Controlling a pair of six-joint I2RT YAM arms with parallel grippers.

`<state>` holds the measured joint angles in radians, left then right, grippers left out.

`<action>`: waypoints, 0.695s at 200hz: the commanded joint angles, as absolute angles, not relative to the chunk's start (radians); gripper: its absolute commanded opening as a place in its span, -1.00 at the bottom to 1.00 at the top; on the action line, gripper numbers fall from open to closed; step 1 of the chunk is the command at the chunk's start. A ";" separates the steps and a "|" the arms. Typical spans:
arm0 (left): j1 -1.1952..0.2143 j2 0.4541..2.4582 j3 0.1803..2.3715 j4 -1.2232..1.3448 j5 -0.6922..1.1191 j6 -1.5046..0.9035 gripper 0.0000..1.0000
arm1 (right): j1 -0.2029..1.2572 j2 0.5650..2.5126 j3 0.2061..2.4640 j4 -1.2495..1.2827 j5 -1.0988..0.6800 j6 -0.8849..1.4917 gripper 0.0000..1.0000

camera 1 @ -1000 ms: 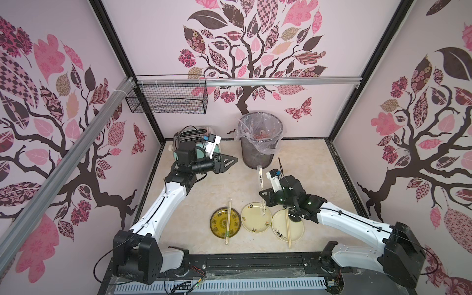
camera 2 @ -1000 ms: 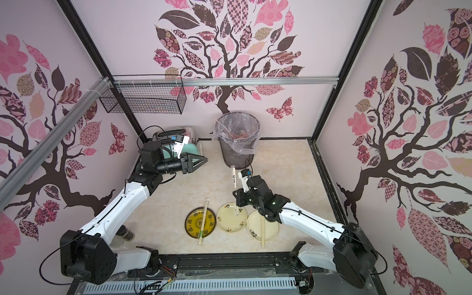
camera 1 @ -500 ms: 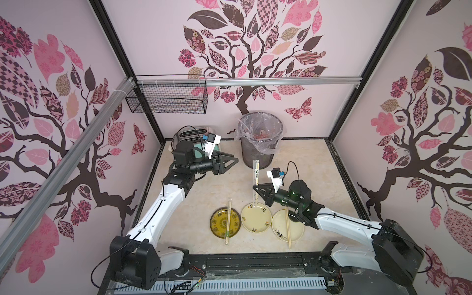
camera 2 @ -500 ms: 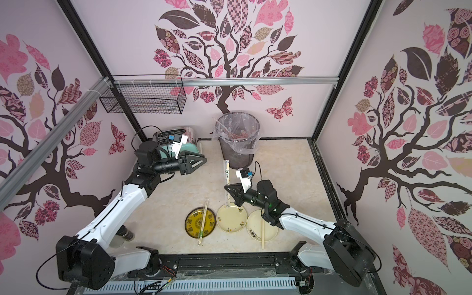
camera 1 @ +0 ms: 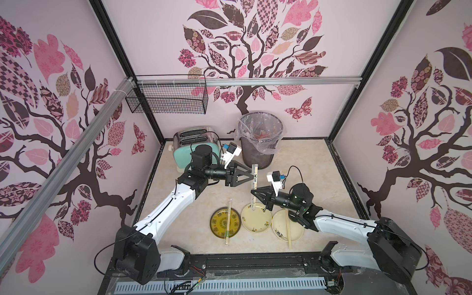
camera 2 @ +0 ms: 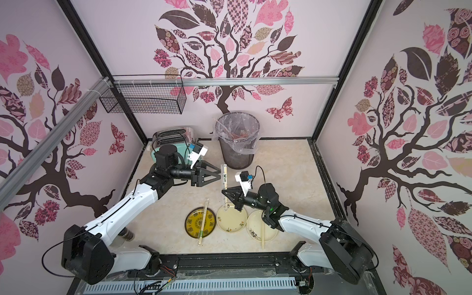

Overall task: Remove the packaging of disposable chopsticks
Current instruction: Remove the packet bag from the disposable chopsticks.

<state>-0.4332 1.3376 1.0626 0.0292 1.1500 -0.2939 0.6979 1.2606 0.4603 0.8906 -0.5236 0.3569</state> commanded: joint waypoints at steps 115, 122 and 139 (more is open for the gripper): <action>-0.480 1.425 1.069 0.044 1.076 -0.333 -1.00 | 0.696 1.307 0.485 0.935 -0.613 0.396 -1.00; -0.480 1.423 1.070 0.039 1.071 -0.327 -1.00 | 0.696 1.309 0.486 0.928 -0.611 0.396 -1.00; -0.476 1.401 1.072 0.013 1.035 -0.300 -1.00 | 0.696 1.317 0.495 0.912 -0.614 0.396 -0.50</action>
